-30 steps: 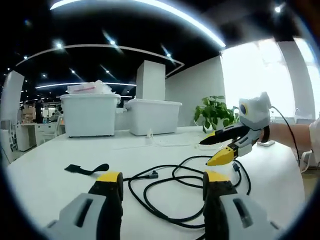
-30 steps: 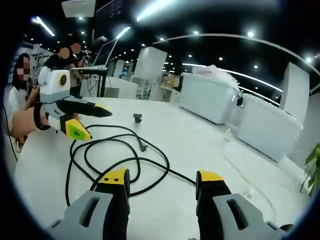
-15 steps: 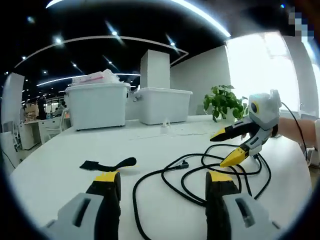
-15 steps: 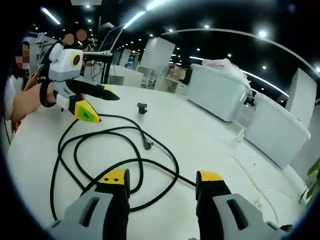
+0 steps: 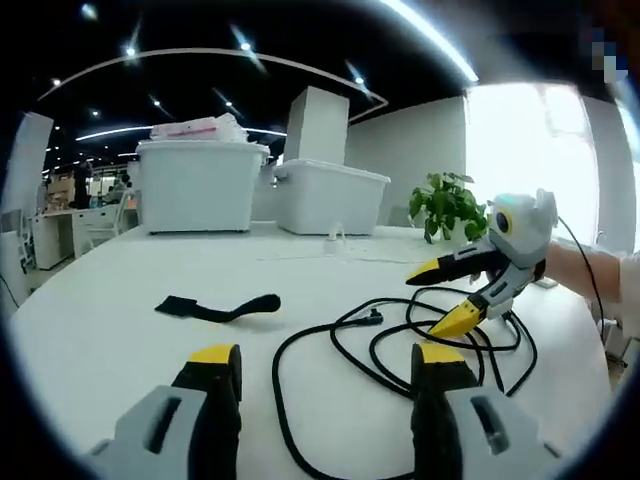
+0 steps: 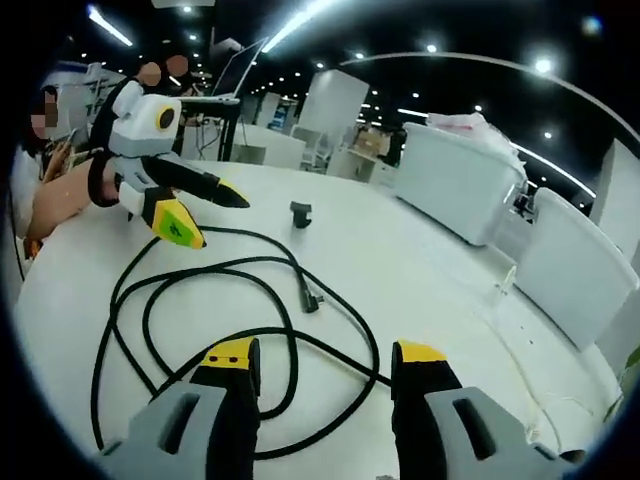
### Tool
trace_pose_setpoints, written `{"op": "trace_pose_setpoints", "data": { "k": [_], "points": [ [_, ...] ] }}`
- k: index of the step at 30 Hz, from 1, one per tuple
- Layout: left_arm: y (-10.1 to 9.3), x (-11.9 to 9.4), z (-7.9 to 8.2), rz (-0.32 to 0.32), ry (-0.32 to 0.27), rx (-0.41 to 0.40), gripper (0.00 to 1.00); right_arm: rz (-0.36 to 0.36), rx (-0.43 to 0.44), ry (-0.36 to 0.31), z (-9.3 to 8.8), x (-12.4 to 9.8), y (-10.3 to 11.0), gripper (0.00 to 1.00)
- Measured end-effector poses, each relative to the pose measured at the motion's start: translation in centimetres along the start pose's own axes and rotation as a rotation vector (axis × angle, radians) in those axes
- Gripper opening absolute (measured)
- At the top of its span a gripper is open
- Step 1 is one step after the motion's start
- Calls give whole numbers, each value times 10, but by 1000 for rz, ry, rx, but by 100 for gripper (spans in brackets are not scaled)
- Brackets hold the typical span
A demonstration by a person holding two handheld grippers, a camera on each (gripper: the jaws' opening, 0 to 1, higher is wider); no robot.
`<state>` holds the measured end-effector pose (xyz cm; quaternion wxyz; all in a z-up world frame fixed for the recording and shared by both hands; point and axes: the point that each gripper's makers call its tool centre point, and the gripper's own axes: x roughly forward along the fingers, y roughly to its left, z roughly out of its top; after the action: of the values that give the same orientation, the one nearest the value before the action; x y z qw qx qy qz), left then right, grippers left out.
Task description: Coil the Type-C to USB data cable on the desktop and secure it with Velcro straps.
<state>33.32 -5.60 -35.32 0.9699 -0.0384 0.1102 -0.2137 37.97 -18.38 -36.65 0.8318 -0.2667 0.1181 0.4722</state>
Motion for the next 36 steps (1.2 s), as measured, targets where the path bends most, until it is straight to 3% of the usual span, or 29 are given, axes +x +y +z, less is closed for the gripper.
{"op": "trace_pose_setpoints", "data": {
  "k": [3,6,11,16,24,28,36],
  "points": [
    [-14,3,-8,-70,44,-49,75,6,-18,1,6,5,1,52],
    [-15,4,-14,-61,72,25,75,17,-16,-15,14,9,4,52],
    [-18,5,-16,-88,79,-43,76,37,-24,-36,26,22,13,52],
    [-16,4,-17,-67,86,1,76,59,-31,-44,31,28,22,52],
    [-8,2,-15,-39,79,-32,76,33,-61,-18,24,19,10,52],
    [-13,4,-19,-50,95,-25,77,23,-48,-25,25,20,8,52],
    [-22,6,-20,-78,95,-10,77,62,-99,-34,33,29,25,52]
  ]
}}
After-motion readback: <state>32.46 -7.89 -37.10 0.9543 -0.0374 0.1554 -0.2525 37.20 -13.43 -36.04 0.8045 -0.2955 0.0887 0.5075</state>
